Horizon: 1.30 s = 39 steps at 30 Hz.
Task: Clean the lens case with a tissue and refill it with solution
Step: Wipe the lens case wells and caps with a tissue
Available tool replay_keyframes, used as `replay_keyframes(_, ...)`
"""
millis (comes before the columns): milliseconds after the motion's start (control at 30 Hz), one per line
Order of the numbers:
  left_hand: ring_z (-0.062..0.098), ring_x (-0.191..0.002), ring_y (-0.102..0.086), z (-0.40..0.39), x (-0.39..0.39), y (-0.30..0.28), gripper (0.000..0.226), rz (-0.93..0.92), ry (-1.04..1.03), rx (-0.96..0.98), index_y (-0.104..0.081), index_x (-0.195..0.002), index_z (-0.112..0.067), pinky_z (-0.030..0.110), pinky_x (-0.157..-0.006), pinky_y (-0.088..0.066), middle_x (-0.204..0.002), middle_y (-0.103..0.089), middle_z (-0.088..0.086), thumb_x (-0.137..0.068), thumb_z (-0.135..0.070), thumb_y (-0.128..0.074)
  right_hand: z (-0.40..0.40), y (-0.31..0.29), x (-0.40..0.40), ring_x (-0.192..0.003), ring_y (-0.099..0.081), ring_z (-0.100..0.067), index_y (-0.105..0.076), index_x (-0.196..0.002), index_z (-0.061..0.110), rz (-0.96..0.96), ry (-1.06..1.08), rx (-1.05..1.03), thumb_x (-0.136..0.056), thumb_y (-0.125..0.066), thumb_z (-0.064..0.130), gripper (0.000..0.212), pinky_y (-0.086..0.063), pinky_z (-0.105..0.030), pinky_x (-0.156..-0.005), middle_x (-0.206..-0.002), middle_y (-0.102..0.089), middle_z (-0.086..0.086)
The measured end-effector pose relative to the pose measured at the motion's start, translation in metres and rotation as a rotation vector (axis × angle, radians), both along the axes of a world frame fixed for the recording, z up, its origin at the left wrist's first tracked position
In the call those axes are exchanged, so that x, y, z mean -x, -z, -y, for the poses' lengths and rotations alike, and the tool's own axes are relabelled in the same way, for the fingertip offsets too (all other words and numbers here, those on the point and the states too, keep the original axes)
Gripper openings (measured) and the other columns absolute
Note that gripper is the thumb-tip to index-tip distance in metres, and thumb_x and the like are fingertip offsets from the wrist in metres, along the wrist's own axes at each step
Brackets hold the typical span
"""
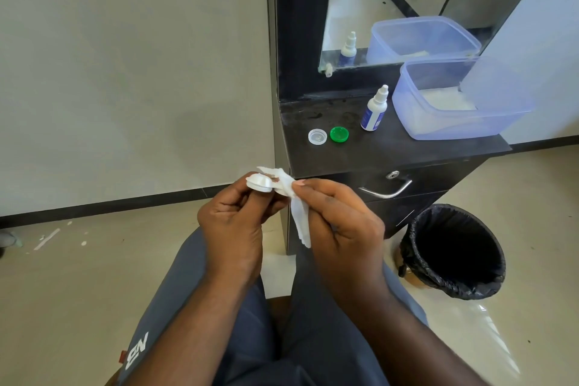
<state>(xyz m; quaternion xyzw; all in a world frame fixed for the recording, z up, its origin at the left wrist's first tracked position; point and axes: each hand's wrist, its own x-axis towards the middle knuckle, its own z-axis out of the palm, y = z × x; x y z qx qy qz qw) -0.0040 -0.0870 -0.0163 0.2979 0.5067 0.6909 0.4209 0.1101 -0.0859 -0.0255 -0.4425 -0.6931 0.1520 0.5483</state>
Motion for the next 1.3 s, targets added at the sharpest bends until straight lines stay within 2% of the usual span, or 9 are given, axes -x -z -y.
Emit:
replay_keyframes(133,0.020,-0.080,-0.074,0.002,-0.003,-0.002,0.030,-0.033,0.051,-0.035,-0.079,-0.082,-0.027,0.027,-0.066,-0.058,-0.080,-0.077,-0.004,-0.081,-0.001,-0.065,-0.009,0.001,0.000,-0.095,-0.062,-0.005,-0.072,-0.102,0.002,-0.047,-0.006,0.177,-0.087,-0.052,0.006,0.025,-0.047,-0.008,-0.083,-0.101,-0.068,0.001)
replay_keyframes(267,0.017,-0.075,-0.073,0.002,0.000,-0.002,0.020,-0.133,0.062,-0.059,-0.078,-0.083,-0.023,0.023,-0.064,-0.057,-0.077,-0.076,-0.006,-0.077,-0.007,-0.068,-0.007,-0.001,-0.002,-0.093,-0.065,-0.006,-0.072,-0.103,0.005,-0.116,-0.049,0.293,-0.086,-0.052,0.005,0.027,-0.050,-0.013,-0.080,-0.099,-0.072,-0.002)
replay_keyframes(533,0.017,-0.067,-0.070,-0.001,0.006,-0.001,0.018,-0.391,0.140,-0.056,-0.074,-0.091,-0.022,0.023,-0.064,-0.057,-0.075,-0.075,-0.003,-0.079,-0.009,-0.071,-0.014,-0.007,-0.011,-0.091,-0.065,-0.005,-0.074,-0.096,0.007,-0.154,-0.122,0.343,-0.082,-0.052,-0.014,0.033,-0.048,-0.011,-0.079,-0.093,-0.070,0.004)
replay_keyframes(633,0.020,-0.068,-0.071,-0.006,0.005,-0.001,0.019,-0.411,0.137,0.007,-0.075,-0.090,-0.022,0.024,-0.065,-0.058,-0.075,-0.074,-0.001,-0.081,-0.006,-0.071,-0.012,-0.001,-0.011,-0.090,-0.066,-0.006,-0.073,-0.094,0.004,-0.171,-0.081,0.247,-0.080,-0.054,-0.015,0.031,-0.051,-0.015,-0.080,-0.095,-0.070,0.000)
replay_keyframes(733,0.019,-0.069,-0.072,-0.013,0.009,-0.001,0.017,-0.458,0.151,0.075,-0.077,-0.090,-0.018,0.031,-0.067,-0.060,-0.074,-0.076,-0.001,-0.082,-0.005,-0.070,-0.008,0.008,-0.012,-0.092,-0.067,-0.013,-0.074,-0.091,0.004,-0.073,-0.054,0.138,-0.082,-0.056,-0.007,0.023,-0.055,-0.024,-0.079,-0.097,-0.071,-0.006)
replay_keyframes(833,0.021,-0.067,-0.072,-0.023,0.016,-0.004,0.014,-0.533,0.194,0.104,-0.078,-0.085,-0.019,0.041,-0.070,-0.061,-0.071,-0.075,0.001,-0.082,-0.008,-0.070,-0.013,0.010,-0.030,-0.085,-0.065,-0.015,-0.075,-0.081,0.008,0.217,-0.113,0.091,-0.078,-0.051,0.004,0.024,-0.054,-0.026,-0.075,-0.091,-0.072,-0.004)
replay_keyframes(933,0.027,-0.068,-0.070,-0.039,0.023,-0.017,0.014,-0.773,0.352,0.064,-0.078,-0.083,-0.023,0.044,-0.070,-0.059,-0.071,-0.074,0.005,-0.081,-0.010,-0.071,-0.032,0.007,-0.064,-0.081,-0.064,-0.011,-0.074,-0.073,0.009,0.286,-0.109,0.185,-0.073,-0.044,0.010,0.030,-0.052,-0.028,-0.076,-0.086,-0.072,-0.002)
replay_keyframes(1133,0.013,-0.074,-0.063,-0.102,-0.002,-0.047,0.014,-1.427,0.731,0.018,-0.076,-0.093,-0.018,0.036,-0.070,-0.055,-0.086,-0.073,0.001,-0.082,-0.016,-0.069,-0.051,-0.009,-0.113,-0.082,-0.063,-0.005,-0.075,-0.082,0.006,0.273,0.087,0.273,-0.078,-0.058,-0.015,0.027,-0.044,-0.005,-0.084,-0.092,-0.069,-0.002)
replay_keyframes(1300,0.008,-0.074,-0.059,-0.156,-0.036,-0.060,0.009,-1.698,0.997,0.064,-0.071,-0.091,-0.018,0.021,-0.063,-0.048,-0.082,-0.062,-0.009,-0.084,-0.015,-0.067,-0.058,-0.007,-0.122,-0.083,-0.064,-0.007,-0.075,-0.082,0.005,0.269,0.076,0.204,-0.077,-0.056,-0.009,0.024,-0.045,-0.010,-0.085,-0.092,-0.071,-0.006)
